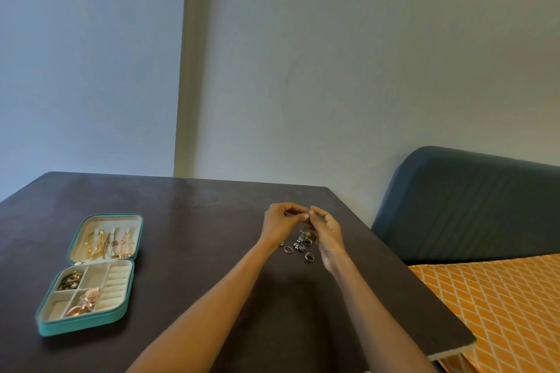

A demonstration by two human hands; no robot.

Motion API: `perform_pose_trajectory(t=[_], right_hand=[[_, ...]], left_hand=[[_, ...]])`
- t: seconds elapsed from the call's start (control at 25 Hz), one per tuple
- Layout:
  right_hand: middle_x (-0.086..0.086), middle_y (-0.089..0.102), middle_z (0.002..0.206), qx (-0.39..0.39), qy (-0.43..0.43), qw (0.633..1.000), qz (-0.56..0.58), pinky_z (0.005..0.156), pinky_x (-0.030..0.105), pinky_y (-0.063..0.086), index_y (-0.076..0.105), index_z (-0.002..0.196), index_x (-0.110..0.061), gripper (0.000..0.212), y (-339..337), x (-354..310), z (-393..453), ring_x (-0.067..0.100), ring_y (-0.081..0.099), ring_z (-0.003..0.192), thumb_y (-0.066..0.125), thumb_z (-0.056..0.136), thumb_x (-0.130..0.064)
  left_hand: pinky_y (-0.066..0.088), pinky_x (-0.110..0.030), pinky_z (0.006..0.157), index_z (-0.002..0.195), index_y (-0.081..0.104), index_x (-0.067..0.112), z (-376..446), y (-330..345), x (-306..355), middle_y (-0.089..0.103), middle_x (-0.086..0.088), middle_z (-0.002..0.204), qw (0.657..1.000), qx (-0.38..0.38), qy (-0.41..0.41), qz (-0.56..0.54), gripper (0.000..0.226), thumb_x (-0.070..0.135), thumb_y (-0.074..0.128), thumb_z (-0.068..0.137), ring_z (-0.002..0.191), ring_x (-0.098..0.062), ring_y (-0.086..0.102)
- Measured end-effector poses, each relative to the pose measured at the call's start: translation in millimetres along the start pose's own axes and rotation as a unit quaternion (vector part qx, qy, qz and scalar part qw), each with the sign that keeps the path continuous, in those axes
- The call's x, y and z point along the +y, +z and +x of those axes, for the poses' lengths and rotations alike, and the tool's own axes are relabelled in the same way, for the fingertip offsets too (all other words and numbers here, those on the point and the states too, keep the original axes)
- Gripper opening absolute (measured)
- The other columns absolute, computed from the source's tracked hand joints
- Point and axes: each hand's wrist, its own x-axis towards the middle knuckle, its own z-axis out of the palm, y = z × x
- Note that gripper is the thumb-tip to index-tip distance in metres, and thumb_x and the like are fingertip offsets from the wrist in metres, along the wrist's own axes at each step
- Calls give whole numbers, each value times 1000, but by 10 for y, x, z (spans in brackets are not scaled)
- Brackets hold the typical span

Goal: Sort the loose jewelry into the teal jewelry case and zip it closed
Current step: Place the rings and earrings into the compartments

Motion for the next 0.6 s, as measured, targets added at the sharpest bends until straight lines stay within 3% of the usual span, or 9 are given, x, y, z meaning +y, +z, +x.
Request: perform_pose_trajectory(t=[0.12, 0.28, 0.36, 0.48, 0.6], right_hand=[[3, 67, 94, 11, 5, 996, -91, 69, 23, 47, 61, 110, -13, 17, -59, 37, 26, 15, 62, 86, 57, 94, -17], [-2, 70, 96, 34, -4, 932, -362, 81, 24, 46, 71, 99, -17, 13, -185, 188, 93, 13, 64, 94, 62, 89, -15], [-5, 71, 101, 39, 6, 913, -407, 86, 28, 47, 74, 94, -21, 11, -193, 209, 117, 13, 63, 100, 65, 88, -20], [-11, 69, 100, 20, 44, 881, -471, 79, 29, 47, 76, 86, -23, 10, -180, 216, 156, 12, 61, 95, 67, 86, -28], [-4, 72, 100, 1, 69, 854, -517, 76, 30, 47, 76, 87, -24, 11, -176, 216, 189, 15, 63, 95, 69, 84, -32]], left_hand=[[52, -24, 85, 87, 71, 19, 33, -66, -13, 71, 2, 86, 998, 11, -28, -46, 7, 15, 71, 81, 84, -8, 66], [53, -33, 90, 81, 64, 19, 65, -135, -86, 73, -3, 88, 994, -6, -53, -94, 8, 13, 68, 84, 91, -18, 70], [53, -33, 90, 83, 60, 16, 76, -165, -118, 73, -1, 87, 992, -6, -66, -108, 8, 10, 63, 88, 93, -18, 69], [52, -32, 88, 82, 58, 14, 85, -225, -186, 73, -3, 88, 991, -8, -74, -110, 10, 8, 59, 89, 88, -16, 68], [53, -29, 85, 83, 58, 13, 100, -307, -225, 73, -10, 93, 991, -3, -74, -112, 9, 6, 59, 89, 87, -15, 69]])
